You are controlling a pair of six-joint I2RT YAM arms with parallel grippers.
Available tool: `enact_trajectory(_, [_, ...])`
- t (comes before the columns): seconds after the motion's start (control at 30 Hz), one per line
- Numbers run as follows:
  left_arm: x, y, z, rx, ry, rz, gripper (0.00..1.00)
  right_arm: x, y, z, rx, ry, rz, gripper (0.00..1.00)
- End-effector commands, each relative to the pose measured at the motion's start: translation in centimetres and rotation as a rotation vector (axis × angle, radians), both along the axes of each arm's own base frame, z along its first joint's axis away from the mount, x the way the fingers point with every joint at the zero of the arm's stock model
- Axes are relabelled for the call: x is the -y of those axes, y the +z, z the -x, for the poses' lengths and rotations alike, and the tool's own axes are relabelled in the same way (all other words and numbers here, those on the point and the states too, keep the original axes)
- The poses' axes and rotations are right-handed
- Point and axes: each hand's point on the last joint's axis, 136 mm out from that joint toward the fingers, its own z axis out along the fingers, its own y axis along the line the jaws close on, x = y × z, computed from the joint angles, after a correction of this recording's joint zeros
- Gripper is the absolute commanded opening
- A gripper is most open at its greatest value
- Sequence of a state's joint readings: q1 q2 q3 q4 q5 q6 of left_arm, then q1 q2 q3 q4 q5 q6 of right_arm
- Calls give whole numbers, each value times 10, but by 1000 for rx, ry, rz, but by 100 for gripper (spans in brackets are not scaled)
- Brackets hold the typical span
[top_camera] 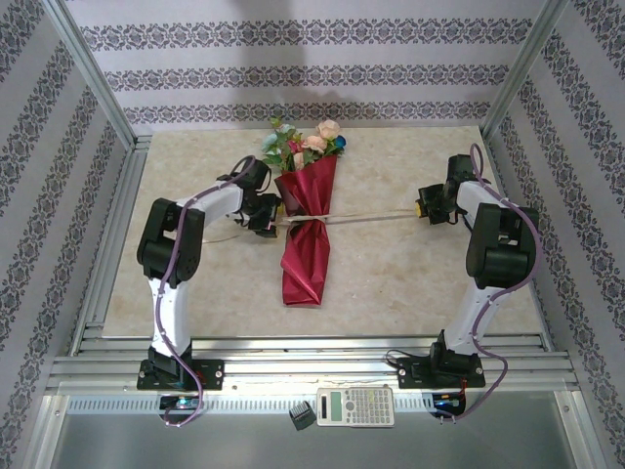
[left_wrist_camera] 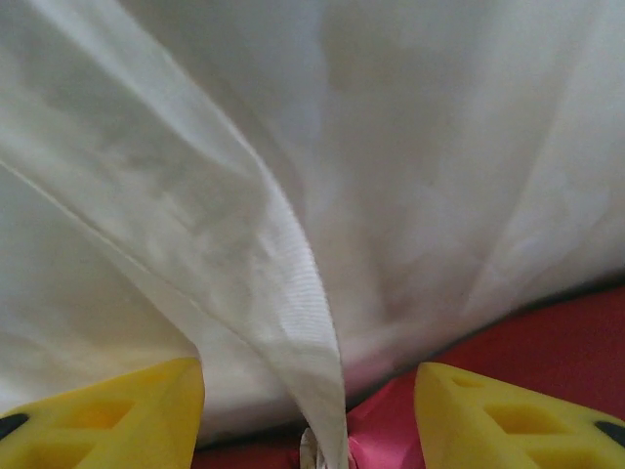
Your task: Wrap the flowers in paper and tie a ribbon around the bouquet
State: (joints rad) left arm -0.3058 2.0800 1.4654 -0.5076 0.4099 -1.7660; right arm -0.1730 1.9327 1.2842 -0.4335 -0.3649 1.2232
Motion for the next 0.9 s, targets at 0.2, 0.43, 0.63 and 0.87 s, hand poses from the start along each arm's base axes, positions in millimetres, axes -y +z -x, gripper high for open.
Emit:
enact_trajectory(0.2, [15, -8, 6, -14, 28, 4, 40, 0, -9, 9, -22, 9, 3, 0])
enact_trajectory(0.43, [15, -15, 3, 23, 74, 23, 0, -4, -8, 9, -22, 27, 2, 0])
enact_trajectory(0.63, [13, -18, 7, 47, 81, 33, 0, -28, 25, 14, 15, 80, 53, 50])
enact_trajectory(0.87, [13, -20, 9, 57, 80, 43, 0, -135, 41, 17, 79, 133, -53, 58])
